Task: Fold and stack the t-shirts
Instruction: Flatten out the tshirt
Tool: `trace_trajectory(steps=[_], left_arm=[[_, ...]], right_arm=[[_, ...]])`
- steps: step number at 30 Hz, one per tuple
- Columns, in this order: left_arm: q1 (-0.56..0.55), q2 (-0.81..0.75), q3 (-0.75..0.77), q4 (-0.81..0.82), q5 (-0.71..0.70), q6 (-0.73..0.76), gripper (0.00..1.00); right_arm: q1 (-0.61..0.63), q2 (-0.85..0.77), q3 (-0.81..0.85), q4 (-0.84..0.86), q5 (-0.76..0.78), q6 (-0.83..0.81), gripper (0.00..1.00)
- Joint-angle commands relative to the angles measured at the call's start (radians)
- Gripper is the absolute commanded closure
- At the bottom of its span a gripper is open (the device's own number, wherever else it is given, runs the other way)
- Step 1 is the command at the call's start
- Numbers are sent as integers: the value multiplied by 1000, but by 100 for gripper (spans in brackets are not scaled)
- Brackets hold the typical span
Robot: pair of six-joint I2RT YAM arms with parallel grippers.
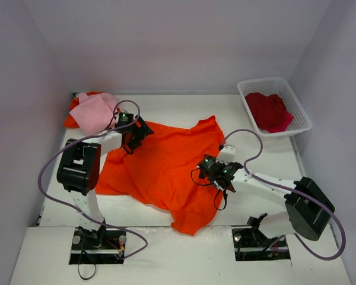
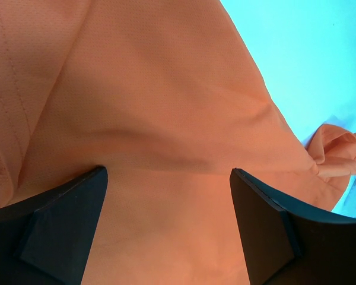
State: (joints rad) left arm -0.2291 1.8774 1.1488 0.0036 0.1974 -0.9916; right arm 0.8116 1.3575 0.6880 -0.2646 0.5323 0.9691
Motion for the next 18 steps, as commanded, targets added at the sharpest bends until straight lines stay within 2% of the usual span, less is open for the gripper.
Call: trace_trajectory(steps=[1,8,18], left_arm=[[27,-50,-40,-48,-13,42,20],[53,-116,-103,-50,-15,57,20],[51,-159,-98,-50,7,30,20]], right_arm=[[-14,-49,-10,-47,66,31,4],[-43,-118,-39,-71,68,37,4],[-16,-167,48,-78,17,16,6]])
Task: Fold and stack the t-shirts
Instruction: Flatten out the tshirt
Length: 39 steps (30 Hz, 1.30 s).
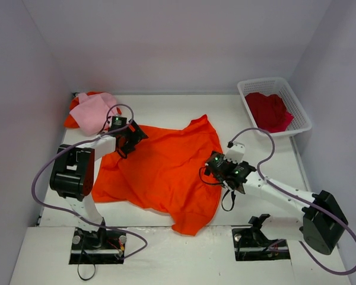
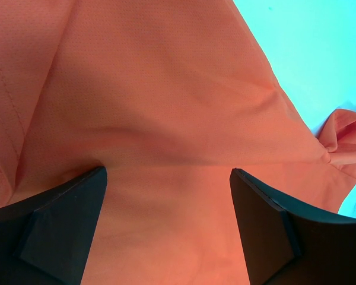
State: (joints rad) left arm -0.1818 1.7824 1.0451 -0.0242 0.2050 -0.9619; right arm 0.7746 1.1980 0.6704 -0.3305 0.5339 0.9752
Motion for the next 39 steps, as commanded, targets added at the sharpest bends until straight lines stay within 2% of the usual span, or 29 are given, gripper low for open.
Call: trace_trajectory(steps=[1,13,20,25,39], left_arm=[[2,-69,9,-20,-1,-3,20],[-1,-153,59,-91,-10,23,20],[-4,-16,176,-83,-16,17,20],[-4,81,309,-106,-41,23,20],[7,250,477,-141,-82,46,20]], right_arm=[[34,3,89,-12,20,10,6],[195,218,227,-4,54,23,6],[317,336,308,11,63,46,5],[344,394,325,19,35,71,5],[390,485,219,166,-84,132,6]])
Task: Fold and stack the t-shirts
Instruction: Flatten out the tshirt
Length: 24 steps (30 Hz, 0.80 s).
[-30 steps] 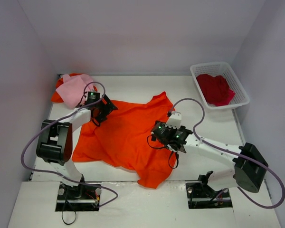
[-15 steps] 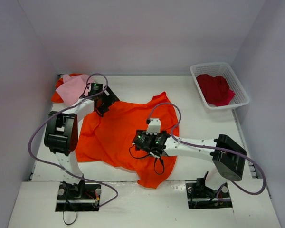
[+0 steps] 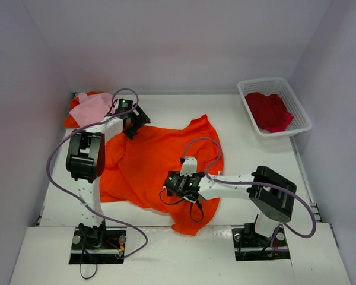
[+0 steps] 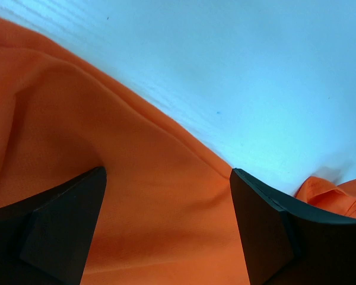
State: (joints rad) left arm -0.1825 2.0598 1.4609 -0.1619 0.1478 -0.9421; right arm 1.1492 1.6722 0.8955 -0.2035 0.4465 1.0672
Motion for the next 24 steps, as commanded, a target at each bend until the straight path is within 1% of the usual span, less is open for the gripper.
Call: trace_trajectory(steps=[1,12,24], left_arm=[[9,-24,68,-11,-28,32,20],[44,6,105,-24,-57,66,20],[48,85,154,-27,-105,92,20]], right_arm=[[23,20,-10,39,1,51,6],[112,73,-59,35,-25,160,6],[205,49,-76,-62,-5,278,6]])
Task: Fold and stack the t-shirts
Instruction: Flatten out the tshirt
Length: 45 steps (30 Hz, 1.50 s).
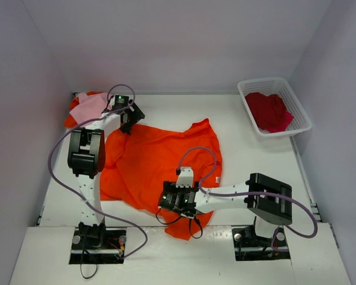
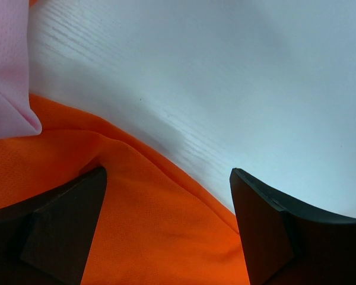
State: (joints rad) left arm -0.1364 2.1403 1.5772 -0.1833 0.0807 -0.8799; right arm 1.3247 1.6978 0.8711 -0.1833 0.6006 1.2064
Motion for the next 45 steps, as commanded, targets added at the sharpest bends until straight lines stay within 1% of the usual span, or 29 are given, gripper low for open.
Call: trace_trajectory(steps=[1,12,17,25,29,34,35,37,38,39,40,41,43,44,45], left_arm=[[1,7,41,-5,-48,38,20],[4,38,132,-51,-71,70,20],[18,29,126,-50,-71,68,20],[11,7,80,-12,-45,52,20],[-9,-28,40,2,-50,52,20],[-25,-57,-3,16,-45,48,20],[-25,-65,-11,18,-45,48,20],[-25,-71,-34,28,-45,44,20],[-26,-74,-39,31,-44,44,20],[-26,-72,-46,31,-44,39,20],[-26,-74,-49,38,-41,38,20],[-26,-72,-51,38,-38,36,20],[-28,-74,-59,41,-38,33,20],[-29,-77,-62,41,-38,32,20],[-28,-79,-66,41,-41,29,20]], right_arm=[[37,17,-53,-87,-156,151,6],[102,-29,-110,-166,-153,286,6],[120,-29,-116,-185,-154,318,6],[120,-27,-95,-194,-122,309,6],[108,-24,-20,-199,-73,245,6],[2,-61,55,-202,-25,60,6],[-46,-104,61,-202,-9,35,6],[-97,-156,71,-202,10,-11,6],[-148,-208,77,-202,25,-66,6],[-171,-231,92,-200,30,-96,6],[-195,-249,101,-200,31,-125,6],[-249,-277,111,-197,27,-183,7],[-301,-290,135,-177,19,-238,7],[-359,-290,140,-160,4,-304,7],[-389,-288,141,-110,-18,-336,7]])
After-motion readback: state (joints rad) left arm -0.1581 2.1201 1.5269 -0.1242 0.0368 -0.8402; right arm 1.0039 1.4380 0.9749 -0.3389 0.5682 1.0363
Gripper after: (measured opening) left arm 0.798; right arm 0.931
